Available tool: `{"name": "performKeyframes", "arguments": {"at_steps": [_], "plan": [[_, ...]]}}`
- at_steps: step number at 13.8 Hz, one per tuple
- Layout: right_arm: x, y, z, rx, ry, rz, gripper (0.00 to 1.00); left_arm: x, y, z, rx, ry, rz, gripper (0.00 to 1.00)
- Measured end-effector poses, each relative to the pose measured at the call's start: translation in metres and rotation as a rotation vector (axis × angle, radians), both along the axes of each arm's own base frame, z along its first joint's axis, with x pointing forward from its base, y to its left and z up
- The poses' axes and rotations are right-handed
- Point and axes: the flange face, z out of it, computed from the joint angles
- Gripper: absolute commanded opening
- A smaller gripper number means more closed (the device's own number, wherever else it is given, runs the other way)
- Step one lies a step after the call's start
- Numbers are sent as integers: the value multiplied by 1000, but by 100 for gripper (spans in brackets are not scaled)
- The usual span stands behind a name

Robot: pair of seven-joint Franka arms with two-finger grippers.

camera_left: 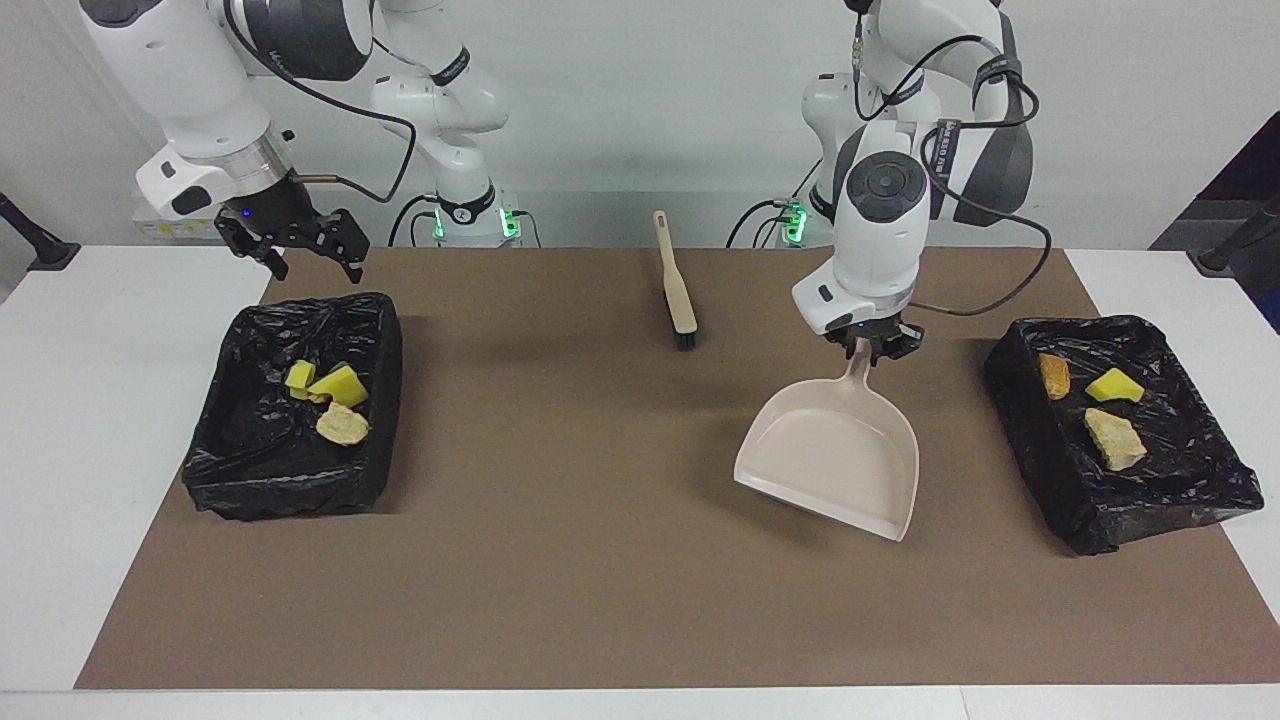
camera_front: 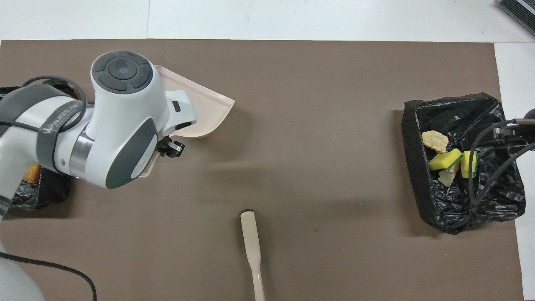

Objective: Sweep and dump trash in bin
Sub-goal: 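Bring the dustpan back to the table center with the left gripper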

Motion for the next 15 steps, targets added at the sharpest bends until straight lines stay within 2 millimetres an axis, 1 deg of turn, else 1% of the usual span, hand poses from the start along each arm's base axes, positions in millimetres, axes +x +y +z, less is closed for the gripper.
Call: {"name": "performKeyframes", "arguments": {"at_steps": [3,5,8,11,13,14,15], "plan": [[0,0,0,0,0,0,100,3,-32,-10,-112,-46,165,0],[0,0,0,0,0,0,100,-2,-60,-27,-121,-47,216,0],[0,0,0,0,0,0,100,-1,-102,-48,-121,-53,239,0],[0,0,0,0,0,0,100,4,-129,-67,-146,-64,291,0],[0,0,0,0,0,0,100,-4,-154,-88,-152,-65,320,0],[0,0,0,0,0,0,100,-9,-164,-96,-152,-68,336,21],[0,0,0,0,0,0,100,-11,-170,-102,-152,-70,342,51]]}}
